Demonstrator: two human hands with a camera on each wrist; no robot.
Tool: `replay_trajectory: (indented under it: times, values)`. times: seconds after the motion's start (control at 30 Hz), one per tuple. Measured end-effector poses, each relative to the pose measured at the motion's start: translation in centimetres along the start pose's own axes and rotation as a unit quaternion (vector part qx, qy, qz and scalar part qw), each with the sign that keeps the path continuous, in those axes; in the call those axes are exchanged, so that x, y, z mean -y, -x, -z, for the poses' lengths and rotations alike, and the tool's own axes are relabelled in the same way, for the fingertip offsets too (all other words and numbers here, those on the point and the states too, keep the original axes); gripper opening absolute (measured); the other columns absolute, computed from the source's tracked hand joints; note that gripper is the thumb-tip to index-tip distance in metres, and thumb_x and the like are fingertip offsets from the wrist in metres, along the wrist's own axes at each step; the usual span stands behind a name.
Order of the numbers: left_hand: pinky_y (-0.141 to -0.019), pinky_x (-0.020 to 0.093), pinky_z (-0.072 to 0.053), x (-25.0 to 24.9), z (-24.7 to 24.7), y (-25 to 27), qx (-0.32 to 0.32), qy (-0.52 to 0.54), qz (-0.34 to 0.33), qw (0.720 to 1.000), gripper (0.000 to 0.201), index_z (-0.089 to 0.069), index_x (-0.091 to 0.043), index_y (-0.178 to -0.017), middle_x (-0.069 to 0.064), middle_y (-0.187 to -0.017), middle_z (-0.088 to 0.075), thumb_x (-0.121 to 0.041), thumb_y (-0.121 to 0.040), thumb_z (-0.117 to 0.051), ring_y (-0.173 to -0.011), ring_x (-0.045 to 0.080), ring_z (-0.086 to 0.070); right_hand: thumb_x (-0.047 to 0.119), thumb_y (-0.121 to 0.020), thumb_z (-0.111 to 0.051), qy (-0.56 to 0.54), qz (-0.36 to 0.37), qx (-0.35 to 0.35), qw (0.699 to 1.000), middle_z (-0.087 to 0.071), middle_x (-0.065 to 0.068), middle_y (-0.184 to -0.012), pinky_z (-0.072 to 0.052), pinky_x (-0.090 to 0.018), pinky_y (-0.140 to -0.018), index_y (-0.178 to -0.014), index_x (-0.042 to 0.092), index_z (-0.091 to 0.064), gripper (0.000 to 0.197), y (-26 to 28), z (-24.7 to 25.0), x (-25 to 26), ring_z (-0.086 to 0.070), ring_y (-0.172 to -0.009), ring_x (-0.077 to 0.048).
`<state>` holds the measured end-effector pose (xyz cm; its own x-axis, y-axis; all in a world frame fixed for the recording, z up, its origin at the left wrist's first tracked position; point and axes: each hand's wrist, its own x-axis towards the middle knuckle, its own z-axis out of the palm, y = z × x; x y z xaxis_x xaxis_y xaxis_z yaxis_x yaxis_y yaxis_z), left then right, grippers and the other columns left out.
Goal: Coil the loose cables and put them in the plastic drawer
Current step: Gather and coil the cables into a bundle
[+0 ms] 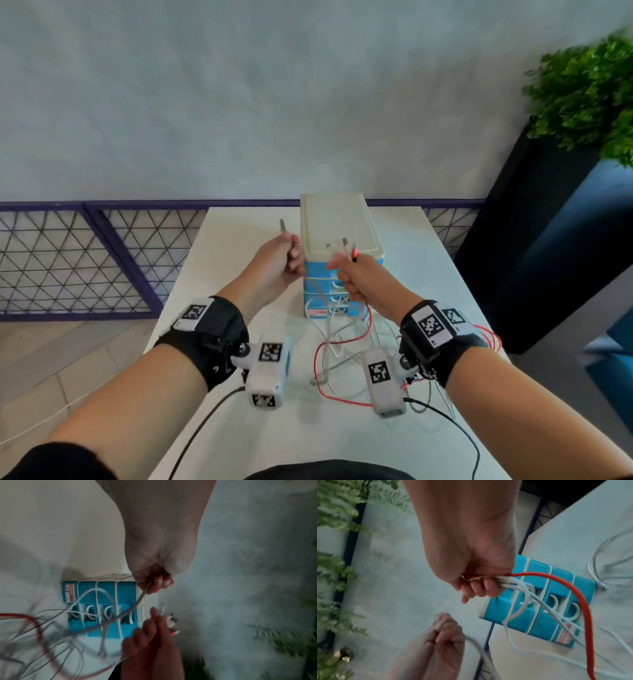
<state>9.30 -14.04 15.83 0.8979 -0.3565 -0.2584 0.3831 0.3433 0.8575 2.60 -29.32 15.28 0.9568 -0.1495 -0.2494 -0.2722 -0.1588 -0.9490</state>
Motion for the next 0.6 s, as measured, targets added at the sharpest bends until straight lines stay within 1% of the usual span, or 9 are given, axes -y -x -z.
replay_trajectory:
  times: [0.07,0.13,0.2,0.27,0.33,0.43,0.5,0.53,0.6]
  values:
    - [-0.046,0.021,-0.04,0.6,-0.8,1.2,0.045,-0.122,-0.033,0.991,0.031,-0.053,-0.015,-0.079,-0.004,-0.056,-0.043,-0.031,-0.1,-0.038,-0.041,0.009,-0.037,0.023,-0.101,-0.043,-0.101,0.03,-0.02,0.994,-0.054,0.0,-0.071,-0.041,-0.021,-0.051,-0.094,0.008,-0.063,0.026,-0.5,-0.2,0.5,-0.05,-0.055,-0.01]
    - [-0.05,0.026,-0.049,1.0,-1.8,2.2,0.054,-0.229,-0.075,0.969,0.031,-0.06,-0.013,-0.079,-0.001,-0.058,-0.051,-0.03,-0.099,-0.043,-0.044,0.011,-0.045,0.023,-0.102,-0.041,-0.178,0.054,0.009,0.982,-0.06,-0.005,-0.073,-0.05,-0.028,-0.061,-0.091,0.006,-0.063,0.03,-0.8,-0.6,1.1,-0.059,-0.063,-0.016]
    - [-0.055,0.029,-0.055,1.1,-2.5,2.8,0.044,-0.276,-0.107,0.954,0.031,-0.063,-0.009,-0.08,0.003,-0.059,-0.057,-0.027,-0.098,-0.046,-0.044,0.012,-0.054,0.021,-0.103,-0.041,-0.242,0.055,0.046,0.968,-0.048,-0.007,-0.062,-0.048,-0.032,-0.052,-0.088,0.003,-0.06,0.03,-0.5,-1.2,1.7,-0.052,-0.052,-0.018]
    - [-0.058,0.03,-0.058,0.8,-2.7,3.0,0.036,-0.281,-0.117,0.952,0.032,-0.063,-0.005,-0.079,0.006,-0.059,-0.061,-0.026,-0.097,-0.048,-0.046,0.014,-0.059,0.021,-0.103,-0.041,-0.282,0.045,0.062,0.956,-0.04,-0.004,-0.056,-0.038,-0.03,-0.045,-0.099,0.002,-0.061,0.028,-0.3,-1.9,2.1,-0.041,-0.045,-0.015]
    - [-0.063,0.032,-0.06,0.4,-2.6,3.0,0.039,-0.288,-0.098,0.952,0.037,-0.066,-0.005,-0.077,0.008,-0.062,-0.067,-0.032,-0.095,-0.05,-0.054,0.018,-0.065,0.021,-0.104,-0.038,-0.307,0.041,0.09,0.947,-0.037,-0.003,-0.056,-0.033,-0.029,-0.048,-0.109,0.0,-0.059,0.03,0.0,-1.9,2.0,-0.035,-0.046,-0.013]
    - [-0.076,0.036,-0.06,-0.6,-1.7,2.9,0.051,-0.311,-0.031,0.949,0.044,-0.072,-0.007,-0.085,0.011,-0.08,-0.073,-0.048,-0.088,-0.055,-0.077,0.022,-0.071,0.02,-0.105,-0.032,-0.274,0.04,0.133,0.952,-0.035,-0.006,-0.063,-0.034,-0.027,-0.055,-0.112,0.001,-0.057,0.032,0.3,-1.5,2.0,-0.037,-0.051,-0.013]
    - [-0.079,0.035,-0.059,-1.4,-1.2,2.7,0.054,-0.36,0.01,0.931,0.058,-0.072,-0.007,-0.09,0.009,-0.089,-0.076,-0.061,-0.079,-0.057,-0.085,0.02,-0.072,0.023,-0.105,-0.033,-0.235,0.047,0.132,0.962,-0.055,-0.015,-0.076,-0.045,-0.028,-0.068,-0.115,-0.002,-0.057,0.036,0.1,-1.2,2.0,-0.055,-0.066,-0.017]
    - [-0.078,0.033,-0.058,-1.8,-1.1,2.7,0.045,-0.4,0.01,0.915,0.065,-0.072,-0.007,-0.088,0.006,-0.087,-0.076,-0.068,-0.074,-0.056,-0.084,0.018,-0.072,0.025,-0.104,-0.035,-0.216,0.053,0.119,0.968,-0.066,-0.019,-0.092,-0.05,-0.032,-0.079,-0.118,-0.004,-0.057,0.039,0.0,-1.0,2.0,-0.064,-0.082,-0.02]
    - [-0.073,0.03,-0.054,-2.4,-0.8,2.5,-0.011,-0.506,-0.063,0.86,0.068,-0.07,-0.01,-0.082,0.001,-0.081,-0.074,-0.074,-0.071,-0.053,-0.078,0.018,-0.069,0.03,-0.103,-0.038,-0.158,0.067,0.075,0.982,-0.07,-0.016,-0.114,-0.052,-0.038,-0.094,-0.121,-0.001,-0.057,0.041,-0.2,-0.8,2.2,-0.068,-0.102,-0.023]
